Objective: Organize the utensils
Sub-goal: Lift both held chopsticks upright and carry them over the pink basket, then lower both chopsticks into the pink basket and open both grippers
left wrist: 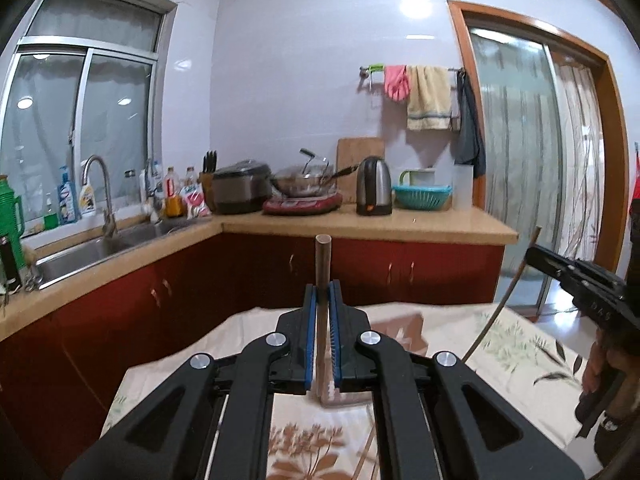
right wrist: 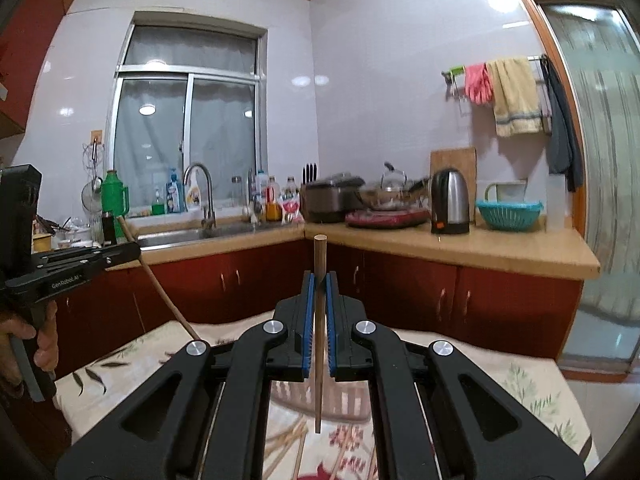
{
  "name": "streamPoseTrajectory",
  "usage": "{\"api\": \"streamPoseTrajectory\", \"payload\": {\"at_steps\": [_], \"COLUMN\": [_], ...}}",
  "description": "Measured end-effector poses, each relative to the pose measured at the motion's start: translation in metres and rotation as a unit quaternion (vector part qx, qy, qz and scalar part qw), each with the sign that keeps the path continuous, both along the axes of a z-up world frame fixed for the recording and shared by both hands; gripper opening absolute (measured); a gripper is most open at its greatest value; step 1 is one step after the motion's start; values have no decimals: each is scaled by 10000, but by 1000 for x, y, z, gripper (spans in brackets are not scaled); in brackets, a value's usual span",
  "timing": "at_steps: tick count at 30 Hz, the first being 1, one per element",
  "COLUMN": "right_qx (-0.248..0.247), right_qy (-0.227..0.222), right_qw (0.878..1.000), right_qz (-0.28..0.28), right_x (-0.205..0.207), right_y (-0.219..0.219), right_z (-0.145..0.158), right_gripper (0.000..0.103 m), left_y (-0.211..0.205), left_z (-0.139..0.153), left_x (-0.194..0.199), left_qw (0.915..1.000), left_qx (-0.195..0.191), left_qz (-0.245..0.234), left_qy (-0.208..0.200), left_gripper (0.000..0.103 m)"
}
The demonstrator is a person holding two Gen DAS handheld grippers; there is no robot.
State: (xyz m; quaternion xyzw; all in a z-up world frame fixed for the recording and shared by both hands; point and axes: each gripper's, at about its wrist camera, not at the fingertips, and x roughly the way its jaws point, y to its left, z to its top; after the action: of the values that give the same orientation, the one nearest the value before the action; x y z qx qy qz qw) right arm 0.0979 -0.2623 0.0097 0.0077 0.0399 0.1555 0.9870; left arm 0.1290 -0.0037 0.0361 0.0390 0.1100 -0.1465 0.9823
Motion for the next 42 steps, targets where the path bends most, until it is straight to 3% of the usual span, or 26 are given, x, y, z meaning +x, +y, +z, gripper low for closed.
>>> {"api": "streamPoseTrajectory", "payload": {"at_steps": [12, 16, 21, 30, 39, 41, 42], "right_qx": [54, 102, 186, 19, -3, 10, 9], "right_qy": [-290, -198, 158, 648, 700, 760, 757], "right_qw": [9995, 9997, 9996, 9976, 9971, 9967, 9967], "right_qz": [-102, -103, -135, -256, -295, -289, -302], "right_x": [79, 109, 134, 143, 143, 143, 143], "right_y": [-3, -2, -3, 1, 1, 1, 0], "right_z": [21, 11, -22, -69, -69, -69, -69], "right_gripper": [6, 6, 6, 6, 6, 11, 19], "left_y": [-26, -30, -33, -34, -35, -35, -35], "left_z": [11, -1, -37, -80, -79, -80, -80], "left_x": [60, 77, 99, 118, 116, 118, 117], "left_qw": [9994, 9996, 9995, 9964, 9968, 9967, 9967], "left_qx": [-99, -74, -45, -52, 38, 73, 84], "left_qz": [-226, -235, -215, -255, -224, -205, -197], "left_qy": [-249, -139, 243, 803, 770, 779, 783], "left_gripper": [7, 7, 7, 7, 8, 9, 14]}}
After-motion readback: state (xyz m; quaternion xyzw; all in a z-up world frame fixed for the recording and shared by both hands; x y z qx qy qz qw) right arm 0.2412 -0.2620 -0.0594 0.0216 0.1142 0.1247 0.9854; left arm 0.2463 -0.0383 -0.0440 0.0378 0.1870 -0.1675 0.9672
